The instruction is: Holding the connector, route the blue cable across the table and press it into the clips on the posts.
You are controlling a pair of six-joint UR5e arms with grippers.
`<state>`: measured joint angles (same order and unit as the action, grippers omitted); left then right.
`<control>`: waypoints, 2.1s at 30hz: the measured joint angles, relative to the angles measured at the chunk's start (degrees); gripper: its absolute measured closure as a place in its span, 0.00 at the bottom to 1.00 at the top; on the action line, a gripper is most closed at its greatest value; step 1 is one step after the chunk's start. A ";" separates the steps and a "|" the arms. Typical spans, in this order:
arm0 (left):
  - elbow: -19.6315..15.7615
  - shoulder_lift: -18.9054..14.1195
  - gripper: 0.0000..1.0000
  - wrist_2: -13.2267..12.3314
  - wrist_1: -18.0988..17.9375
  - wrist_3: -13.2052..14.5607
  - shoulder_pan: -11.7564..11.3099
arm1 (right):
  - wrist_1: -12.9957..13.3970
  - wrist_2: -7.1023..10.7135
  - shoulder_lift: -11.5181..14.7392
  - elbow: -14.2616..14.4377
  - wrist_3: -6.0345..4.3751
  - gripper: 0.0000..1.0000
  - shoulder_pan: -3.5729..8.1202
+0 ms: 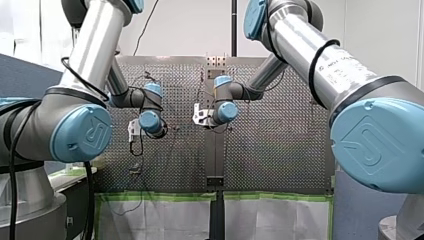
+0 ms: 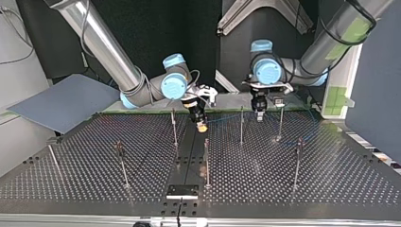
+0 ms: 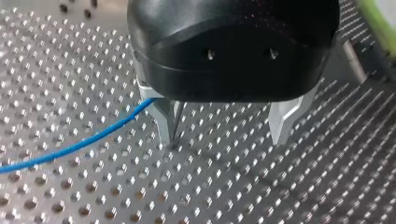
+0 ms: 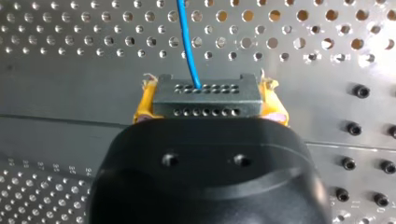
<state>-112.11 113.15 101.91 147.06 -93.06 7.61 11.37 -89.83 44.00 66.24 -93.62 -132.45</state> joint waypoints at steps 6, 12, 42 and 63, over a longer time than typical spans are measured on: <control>-2.72 -2.71 0.00 2.34 1.46 -0.17 1.99 | -0.11 0.00 0.00 0.00 0.00 1.00 0.06; -5.61 -5.37 0.00 5.35 1.24 -1.11 4.66 | -0.19 0.07 0.00 0.00 0.00 1.00 0.05; 0.32 -3.26 0.00 6.08 -3.15 -12.31 18.63 | -0.63 0.09 0.00 0.01 -0.82 1.00 1.29; 8.39 4.06 0.00 6.06 -3.26 -13.96 14.57 | -1.11 0.06 0.00 0.00 -0.86 1.00 1.31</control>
<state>-103.72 117.21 107.97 143.79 -107.01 22.18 10.26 -89.78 44.00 66.24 -94.48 -131.13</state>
